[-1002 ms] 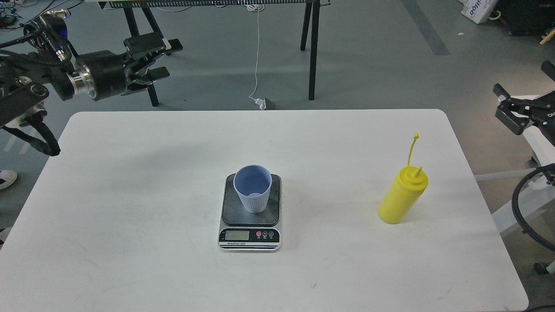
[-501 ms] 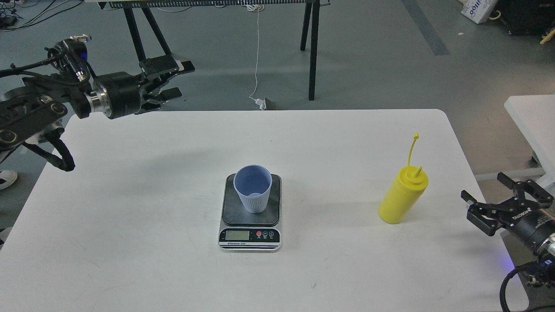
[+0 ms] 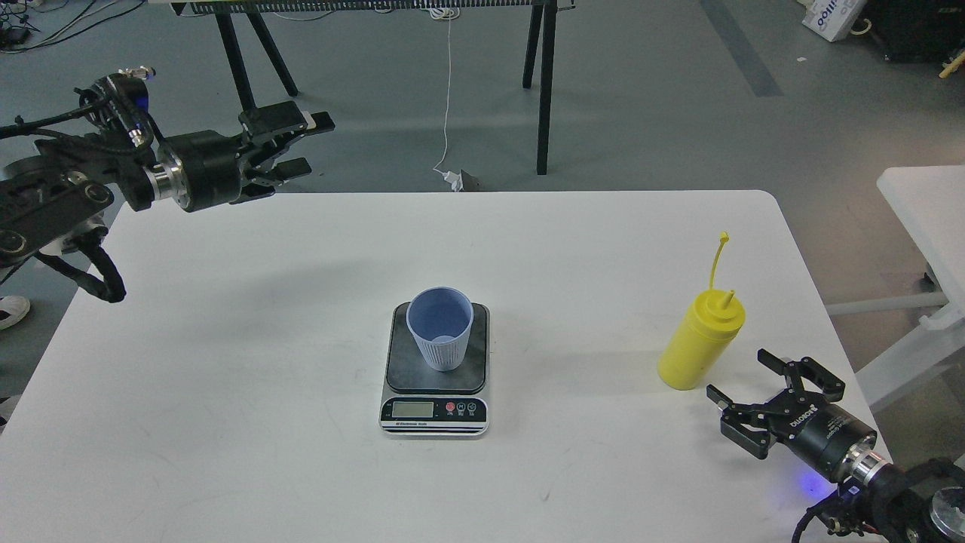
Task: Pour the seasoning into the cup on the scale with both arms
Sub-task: 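Reach the right gripper to the yellow squeeze bottle and grasp it, then lift the yellow bottle with the right gripper and tilt it over the cup, then hold the bottle inverted with its nozzle into the blue cup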
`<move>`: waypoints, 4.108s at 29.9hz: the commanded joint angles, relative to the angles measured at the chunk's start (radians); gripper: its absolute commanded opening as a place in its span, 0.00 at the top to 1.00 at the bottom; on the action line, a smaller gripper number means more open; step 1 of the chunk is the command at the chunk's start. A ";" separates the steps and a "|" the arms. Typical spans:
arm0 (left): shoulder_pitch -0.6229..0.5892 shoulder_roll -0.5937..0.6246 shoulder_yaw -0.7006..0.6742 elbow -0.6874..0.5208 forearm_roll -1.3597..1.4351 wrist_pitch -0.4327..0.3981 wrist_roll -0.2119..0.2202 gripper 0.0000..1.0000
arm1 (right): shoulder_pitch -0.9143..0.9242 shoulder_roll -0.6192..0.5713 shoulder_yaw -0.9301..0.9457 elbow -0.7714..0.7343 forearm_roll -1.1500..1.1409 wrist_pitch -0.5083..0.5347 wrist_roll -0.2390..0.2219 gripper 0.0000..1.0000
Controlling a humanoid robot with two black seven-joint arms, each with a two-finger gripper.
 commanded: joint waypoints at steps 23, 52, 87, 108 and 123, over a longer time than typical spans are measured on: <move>0.025 0.022 0.001 -0.001 0.001 0.000 0.000 0.00 | 0.150 0.136 -0.006 -0.123 -0.096 0.000 0.000 0.01; 0.033 0.030 -0.002 0.001 -0.001 0.000 0.000 0.00 | 0.605 0.134 -0.016 -0.123 -0.367 -0.025 0.000 0.98; 0.111 0.024 -0.006 0.116 -0.056 0.000 0.000 0.00 | 1.014 0.425 -0.272 0.128 -1.837 -0.131 0.007 0.98; 0.128 0.023 -0.020 0.117 -0.054 0.000 0.000 0.00 | 1.013 0.462 -0.496 0.129 -1.898 -0.297 0.090 0.98; 0.131 0.021 -0.019 0.117 -0.054 0.000 0.000 0.00 | 1.006 0.456 -0.558 0.125 -1.946 -0.300 0.108 0.98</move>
